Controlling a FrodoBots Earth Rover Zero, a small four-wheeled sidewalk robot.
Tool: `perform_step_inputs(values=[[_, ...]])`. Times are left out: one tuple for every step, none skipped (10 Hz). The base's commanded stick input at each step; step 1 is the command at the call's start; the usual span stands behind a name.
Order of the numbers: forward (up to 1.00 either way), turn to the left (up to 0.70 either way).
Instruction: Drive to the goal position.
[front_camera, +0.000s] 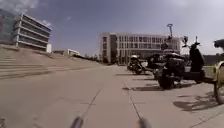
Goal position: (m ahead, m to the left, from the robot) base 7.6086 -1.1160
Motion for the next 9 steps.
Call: perform_step_inputs(values=[[1.00, 0.02], [1.00, 0.02], [1.00, 0.02], [1.00, 0.02], [1.00, 0.02], [1.00, 0.02], [1.00, 0.02], [1.00, 0.02], [1.00, 0.02]])
